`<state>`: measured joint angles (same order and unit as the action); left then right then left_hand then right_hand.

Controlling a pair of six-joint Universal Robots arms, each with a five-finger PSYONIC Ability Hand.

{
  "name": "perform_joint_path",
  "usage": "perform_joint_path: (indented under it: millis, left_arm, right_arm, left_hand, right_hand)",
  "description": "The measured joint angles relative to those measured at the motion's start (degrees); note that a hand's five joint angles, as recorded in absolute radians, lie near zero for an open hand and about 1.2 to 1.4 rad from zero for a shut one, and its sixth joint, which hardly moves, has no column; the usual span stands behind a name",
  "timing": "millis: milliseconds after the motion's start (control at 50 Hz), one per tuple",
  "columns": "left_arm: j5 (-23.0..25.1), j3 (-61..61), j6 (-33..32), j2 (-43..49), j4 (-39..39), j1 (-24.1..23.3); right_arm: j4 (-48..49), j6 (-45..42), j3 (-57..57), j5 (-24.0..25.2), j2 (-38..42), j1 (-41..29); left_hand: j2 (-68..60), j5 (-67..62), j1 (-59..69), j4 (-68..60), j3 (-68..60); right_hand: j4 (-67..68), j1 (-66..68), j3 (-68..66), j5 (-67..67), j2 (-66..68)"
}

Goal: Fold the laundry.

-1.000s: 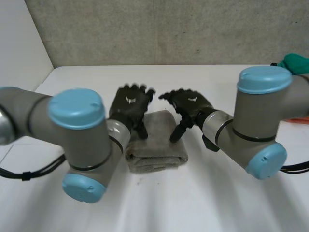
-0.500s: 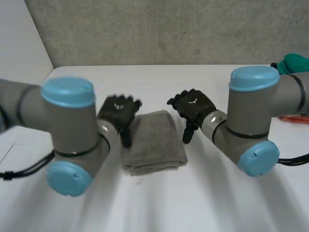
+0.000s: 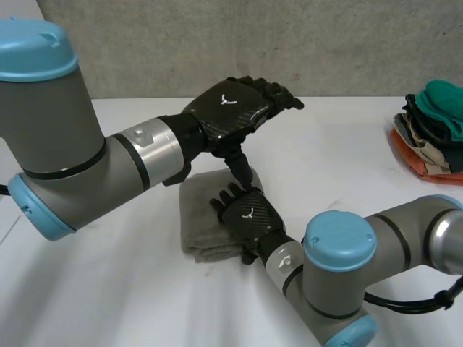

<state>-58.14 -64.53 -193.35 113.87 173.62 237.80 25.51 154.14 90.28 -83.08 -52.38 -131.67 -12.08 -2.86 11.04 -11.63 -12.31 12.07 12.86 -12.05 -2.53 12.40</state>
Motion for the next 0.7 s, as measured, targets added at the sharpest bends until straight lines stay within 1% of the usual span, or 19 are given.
perform_joint_path:
  millis: [120, 300, 400, 520, 560, 580, 600, 640, 680, 700]
  left_arm:
    - [-0.45, -0.32, -0.15, 1.38, 0.12, -0.35]
    - [-0.66, -0.43, -0.04, 2.04, 0.29, -0.43]
    - [-0.6, -0.43, 0.08, 2.07, 0.28, -0.42]
    - [-0.58, -0.44, 0.18, 2.05, 0.23, -0.26]
    - [-0.57, -0.46, 0.2, 2.03, 0.23, -0.17]
    - [-0.57, -0.49, 0.22, 2.01, 0.22, -0.09]
    - [-0.57, -0.51, 0.23, 2.0, 0.21, -0.02]
    - [-0.57, -0.55, 0.24, 1.99, 0.19, 0.08]
    - [-0.57, -0.58, 0.24, 1.98, 0.17, 0.16]
    - [-0.57, -0.59, 0.25, 1.98, 0.16, 0.2]
  right_arm:
    - [3.37, -2.84, -2.22, -0.02, 3.56, 0.17]
    - [4.14, -4.92, -5.81, 0.0, 6.34, 0.25]
    - [4.06, -4.78, -7.72, 0.12, 6.91, 0.31]
    - [3.97, -4.39, -9.58, 0.2, 7.84, 0.35]
    - [3.97, -4.31, -10.09, 0.27, 8.13, 0.35]
    - [3.98, -4.26, -10.46, 0.34, 8.36, 0.35]
    - [3.99, -4.24, -10.78, 0.39, 8.56, 0.36]
    - [4.01, -4.21, -11.33, 0.48, 8.96, 0.36]
    - [4.03, -4.18, -11.96, 0.55, 9.42, 0.36]
    - [4.03, -4.15, -12.31, 0.57, 9.66, 0.36]
  left_hand:
    - [0.0, 0.0, 0.0, 0.0, 0.01]
    - [0.0, 0.0, 0.0, 0.0, 0.01]
    - [0.0, 0.0, 0.0, 0.0, 0.01]
    - [0.0, 0.0, 0.0, 0.0, 0.01]
    - [0.0, 0.0, 0.0, 0.0, 0.01]
    - [0.0, 0.0, 0.0, 0.0, 0.01]
    - [0.0, 0.0, 0.0, 0.0, 0.01]
    - [0.0, 0.0, 0.0, 0.0, 0.01]
    - [0.0, 0.0, 0.0, 0.0, 0.01]
    - [0.0, 0.0, 0.0, 0.0, 0.01]
  right_hand:
    - [0.0, 0.0, 0.0, 0.0, 0.0]
    - [0.57, 0.21, -0.37, -0.28, 0.16]
    - [5.59, 4.25, -5.66, -5.15, 5.14]
    - [8.3, 7.17, -8.3, -7.17, 6.78]
    - [11.76, 10.85, -11.71, -10.33, 10.47]
    - [15.57, 15.24, -15.85, -13.84, 15.07]
    - [21.11, 20.45, -21.12, -18.4, 20.59]
    - [36.42, 35.03, -36.56, -33.16, 36.71]
    - [48.33, 43.37, -48.33, -45.59, 48.62]
    - [52.68, 45.05, -52.3, -48.83, 52.15]
